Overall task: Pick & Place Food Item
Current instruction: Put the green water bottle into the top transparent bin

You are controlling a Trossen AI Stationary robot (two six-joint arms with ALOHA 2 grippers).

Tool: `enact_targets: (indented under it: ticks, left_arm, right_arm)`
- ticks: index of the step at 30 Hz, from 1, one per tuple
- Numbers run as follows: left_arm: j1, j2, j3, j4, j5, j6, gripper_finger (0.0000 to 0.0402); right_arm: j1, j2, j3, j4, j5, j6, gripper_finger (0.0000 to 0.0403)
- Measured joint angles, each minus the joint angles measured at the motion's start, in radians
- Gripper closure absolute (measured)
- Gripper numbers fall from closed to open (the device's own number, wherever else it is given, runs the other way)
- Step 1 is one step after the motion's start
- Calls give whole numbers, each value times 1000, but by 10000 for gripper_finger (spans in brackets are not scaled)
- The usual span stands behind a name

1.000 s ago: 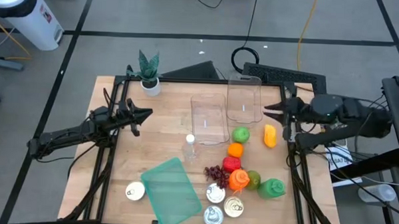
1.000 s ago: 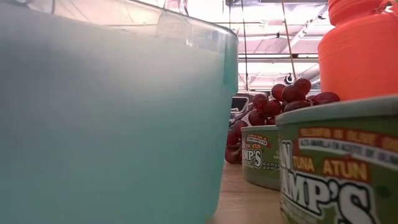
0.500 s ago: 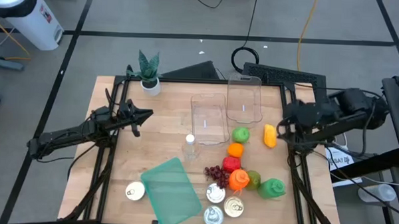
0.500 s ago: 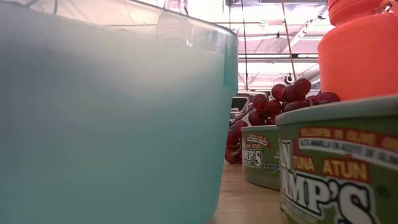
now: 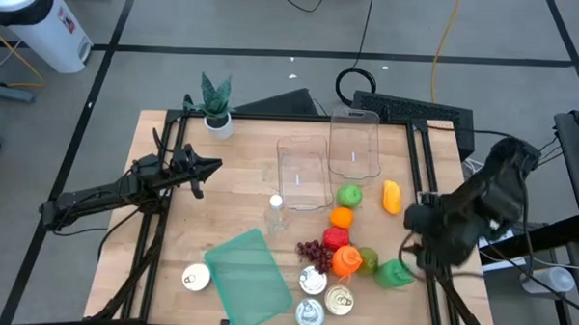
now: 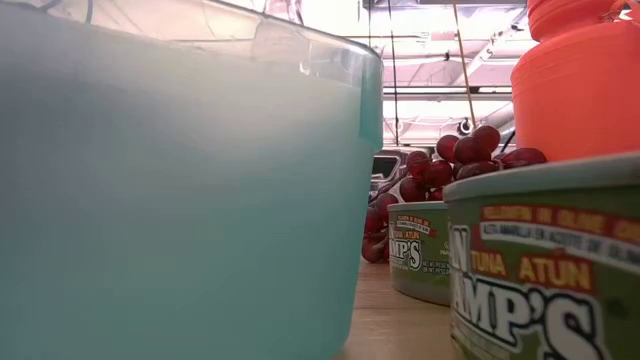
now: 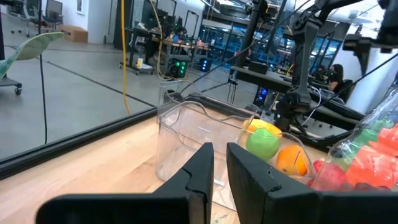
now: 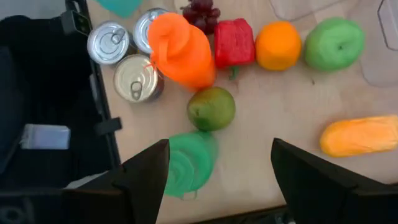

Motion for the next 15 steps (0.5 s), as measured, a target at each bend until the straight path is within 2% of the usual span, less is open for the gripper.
enact_targets:
  ticks: [3, 8, 15]
  left_arm:
    - [0, 0, 0, 0, 0, -11, 350]
    - [0, 0, 0, 0, -1, -42, 350]
    - [0, 0, 0, -17, 4, -99, 350]
  right_arm:
    - [59, 57, 0, -21, 19, 58, 133]
    - [96, 138, 0, -47, 14, 55, 133]
    - [151, 169, 0, -53, 15, 128, 133]
